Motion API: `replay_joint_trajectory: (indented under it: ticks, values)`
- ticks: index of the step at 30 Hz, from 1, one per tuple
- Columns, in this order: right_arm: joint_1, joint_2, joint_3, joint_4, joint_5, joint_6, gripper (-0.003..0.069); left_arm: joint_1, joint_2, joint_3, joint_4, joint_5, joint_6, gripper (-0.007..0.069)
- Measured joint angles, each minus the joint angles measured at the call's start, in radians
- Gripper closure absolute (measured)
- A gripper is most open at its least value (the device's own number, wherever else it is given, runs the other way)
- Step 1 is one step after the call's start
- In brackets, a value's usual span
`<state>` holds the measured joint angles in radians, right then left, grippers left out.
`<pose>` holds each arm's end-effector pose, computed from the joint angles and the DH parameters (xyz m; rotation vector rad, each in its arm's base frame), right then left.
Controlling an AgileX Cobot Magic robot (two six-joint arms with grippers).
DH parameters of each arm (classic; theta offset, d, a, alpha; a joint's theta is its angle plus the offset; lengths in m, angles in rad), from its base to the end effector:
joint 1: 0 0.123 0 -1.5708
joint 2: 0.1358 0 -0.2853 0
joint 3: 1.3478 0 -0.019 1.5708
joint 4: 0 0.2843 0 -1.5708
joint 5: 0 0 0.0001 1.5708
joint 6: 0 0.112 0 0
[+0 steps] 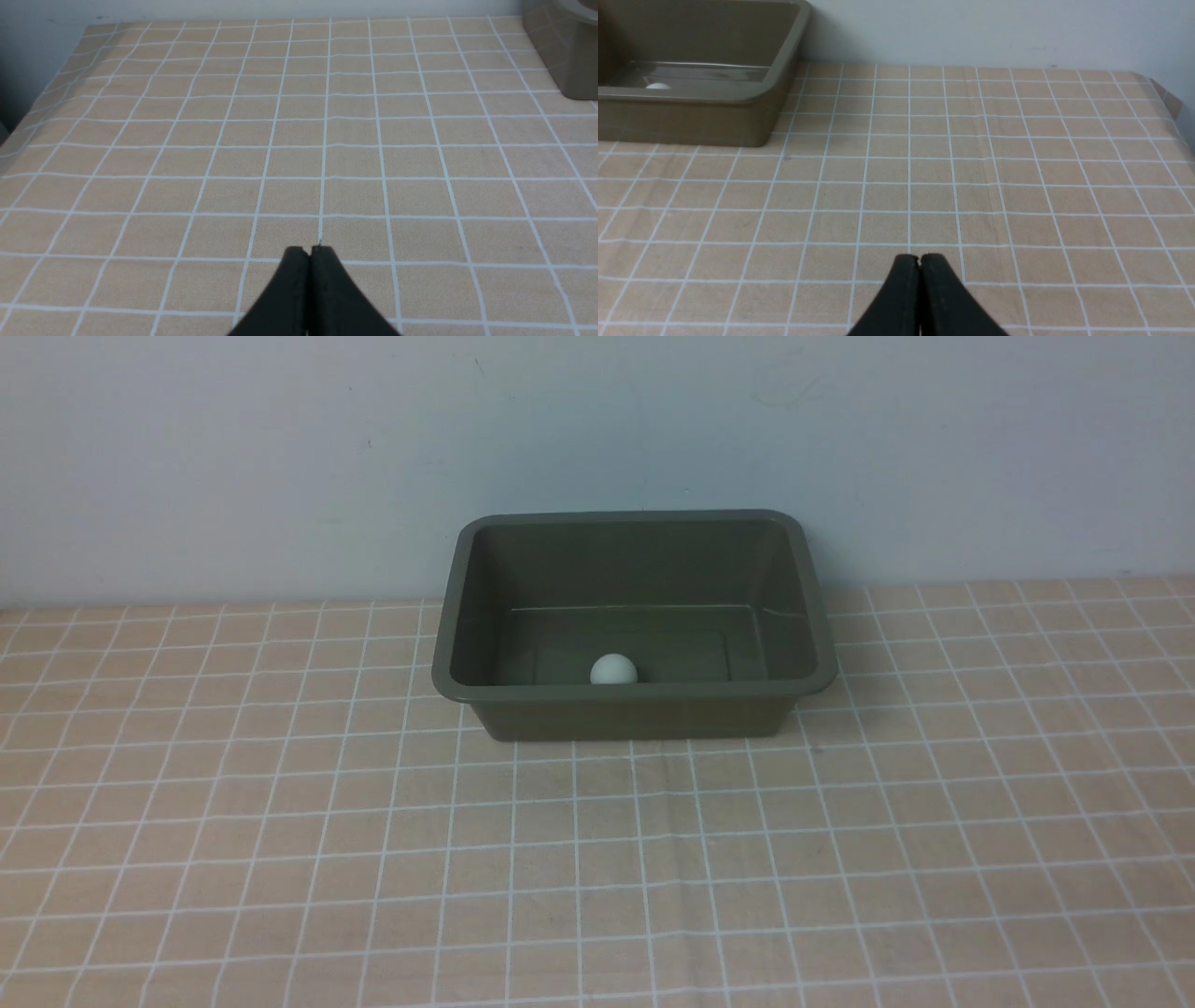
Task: Put the table tennis balls into the box on the light coffee tablecloth.
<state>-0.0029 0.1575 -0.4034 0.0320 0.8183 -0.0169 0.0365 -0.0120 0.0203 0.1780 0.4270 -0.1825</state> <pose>0.0884 0.0024 0.2641 -0.0064 2.0557 0.0253 0.1036 0.0120 0.1620 -0.1037 1.9100 0.0812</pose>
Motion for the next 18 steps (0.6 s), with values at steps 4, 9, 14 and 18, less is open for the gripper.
replay_joint_trajectory:
  ticks: [4,9,14,18]
  values:
    - [0.000,0.000,0.000,0.000,0.000,0.000,0.0676,0.000,0.000,0.000,0.000,0.000,0.000,0.0693]
    - [0.000,0.000,0.000,0.000,0.000,0.000,0.0676,0.000,0.000,0.000,0.000,0.000,0.000,0.0693]
    - [0.000,0.000,0.028,-0.001,-0.086,-0.006,0.0676,0.000,0.000,0.000,0.000,0.000,0.000,0.0693]
    - [0.000,0.000,0.092,0.000,-0.245,-0.019,0.0676,0.000,0.000,0.000,0.000,0.000,0.000,0.0693]
